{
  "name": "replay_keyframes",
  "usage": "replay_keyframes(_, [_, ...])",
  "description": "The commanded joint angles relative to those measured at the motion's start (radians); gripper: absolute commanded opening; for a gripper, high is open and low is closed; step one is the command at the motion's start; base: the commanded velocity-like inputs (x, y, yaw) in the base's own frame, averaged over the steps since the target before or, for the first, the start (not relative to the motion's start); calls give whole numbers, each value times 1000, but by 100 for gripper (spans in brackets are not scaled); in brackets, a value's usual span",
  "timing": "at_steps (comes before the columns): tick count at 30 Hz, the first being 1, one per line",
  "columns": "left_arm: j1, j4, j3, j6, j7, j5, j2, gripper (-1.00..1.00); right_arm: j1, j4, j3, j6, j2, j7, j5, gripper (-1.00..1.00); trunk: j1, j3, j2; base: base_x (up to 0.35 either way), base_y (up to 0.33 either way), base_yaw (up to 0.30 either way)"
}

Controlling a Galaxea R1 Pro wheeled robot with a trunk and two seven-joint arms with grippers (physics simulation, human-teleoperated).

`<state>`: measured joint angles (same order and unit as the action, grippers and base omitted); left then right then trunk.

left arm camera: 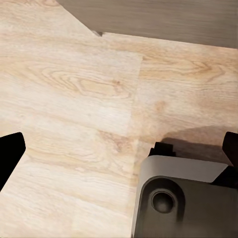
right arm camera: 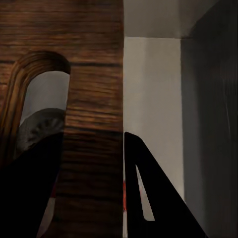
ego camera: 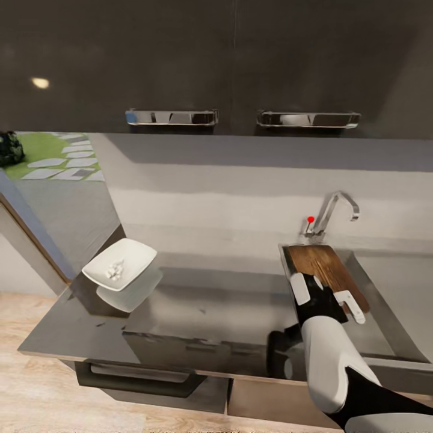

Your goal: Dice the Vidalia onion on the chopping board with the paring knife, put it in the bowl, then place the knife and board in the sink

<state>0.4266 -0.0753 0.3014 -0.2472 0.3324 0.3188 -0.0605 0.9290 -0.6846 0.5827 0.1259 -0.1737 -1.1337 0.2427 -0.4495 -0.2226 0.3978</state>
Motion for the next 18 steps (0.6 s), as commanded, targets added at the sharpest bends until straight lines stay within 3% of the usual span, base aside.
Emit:
replay_keyframes(1, [2, -4, 8, -6, 1, 8, -1, 100, 1, -1, 14, 14, -1, 2, 3, -100, -1, -4, 2, 0, 0, 14])
replay_keyframes(5, [2, -4, 8, -6, 1, 8, -1, 100, 1, -1, 35, 23, 1, 2, 3, -100, -1, -9, 2, 0, 0, -114])
replay_keyframes(18, [1, -4, 8, -6, 1, 8, -1, 100, 1, 0, 35, 23, 37, 3, 4, -100, -1, -23, 2, 0, 0, -211])
